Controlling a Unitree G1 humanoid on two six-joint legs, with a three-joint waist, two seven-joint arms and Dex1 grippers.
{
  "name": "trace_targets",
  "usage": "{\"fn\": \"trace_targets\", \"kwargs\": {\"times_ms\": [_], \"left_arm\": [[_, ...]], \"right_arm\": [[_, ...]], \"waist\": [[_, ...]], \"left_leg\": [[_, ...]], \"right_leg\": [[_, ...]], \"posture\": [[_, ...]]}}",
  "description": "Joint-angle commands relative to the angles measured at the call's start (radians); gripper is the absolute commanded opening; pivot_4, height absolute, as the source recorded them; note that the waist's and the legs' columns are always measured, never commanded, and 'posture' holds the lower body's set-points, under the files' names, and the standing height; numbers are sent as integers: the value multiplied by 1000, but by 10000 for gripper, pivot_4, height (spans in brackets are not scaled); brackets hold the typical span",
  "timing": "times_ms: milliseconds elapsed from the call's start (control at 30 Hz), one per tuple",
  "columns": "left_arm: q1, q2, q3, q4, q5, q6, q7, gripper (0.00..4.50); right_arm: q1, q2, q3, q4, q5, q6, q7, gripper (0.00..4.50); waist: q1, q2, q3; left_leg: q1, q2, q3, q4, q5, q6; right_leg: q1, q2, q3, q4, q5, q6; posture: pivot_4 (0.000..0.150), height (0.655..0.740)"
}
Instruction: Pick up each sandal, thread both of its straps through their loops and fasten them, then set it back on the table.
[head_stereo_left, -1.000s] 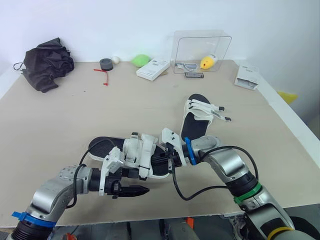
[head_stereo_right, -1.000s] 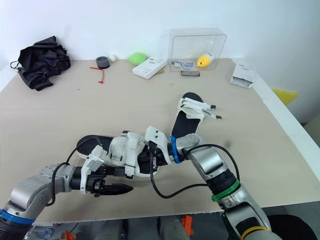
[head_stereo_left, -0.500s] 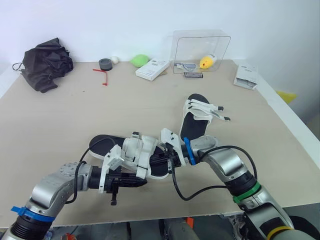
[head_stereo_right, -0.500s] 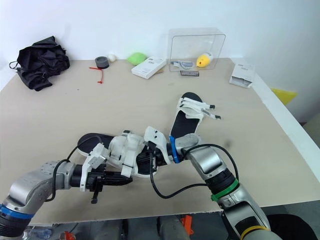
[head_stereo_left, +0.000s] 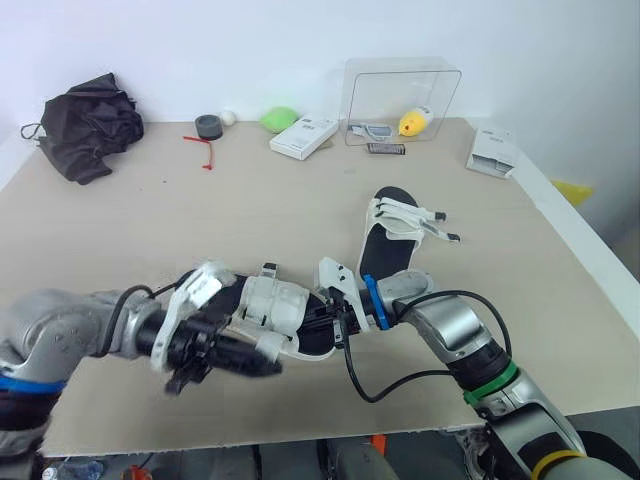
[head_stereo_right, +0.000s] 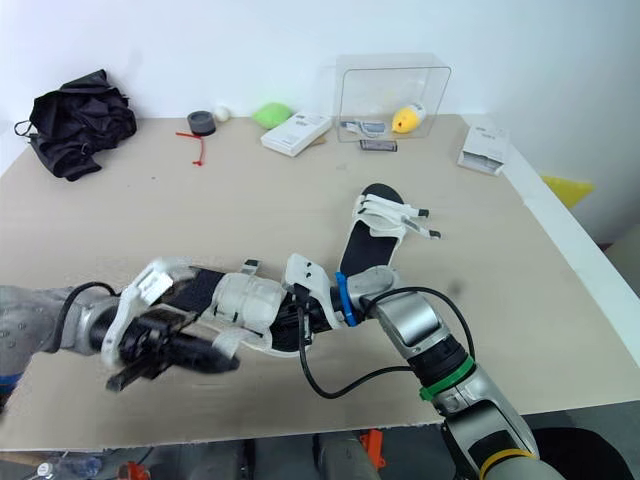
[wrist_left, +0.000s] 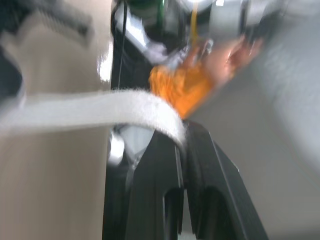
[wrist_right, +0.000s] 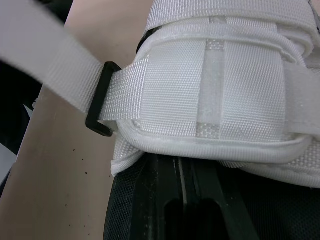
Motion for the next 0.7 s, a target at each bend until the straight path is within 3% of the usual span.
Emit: {"fn": "trace_targets", "kwargs": {"times_ms": [33,233,567,700], "left_arm": [[-67,-108,78,136,-95,20,218,588],[-120,-250,75,309,-58,64,452,588],[-299,-382,57,511,44,157,614,588],[-331,-369,15,521,126,202,599,14611]], "right_arm": [[-2,-4,7,25,-14,7,-13,0],[2,-6,6,19,-13,10,-18,0],[6,-3,7,16,-12,10,-29,0],[7,1,6,15,-12,9,-35,0]], "waist": [[0,-1,0],[4,0,0],[12,0,-1],[11,0,-1]], "left_leg": [[0,0,-1,1,0,0],[0,0,-2,2,0,0],[0,-4,-3,4,4,-3],[-1,-5,-3,5,5,-3]], "right_leg": [[0,0,0,0,0,0],[1,0,0,0,2,0],[3,-1,0,0,6,4],[3,-1,2,0,6,5]], "posture": [[1500,7400],[1500,7400],[1500,7400],[1500,7400]]}}
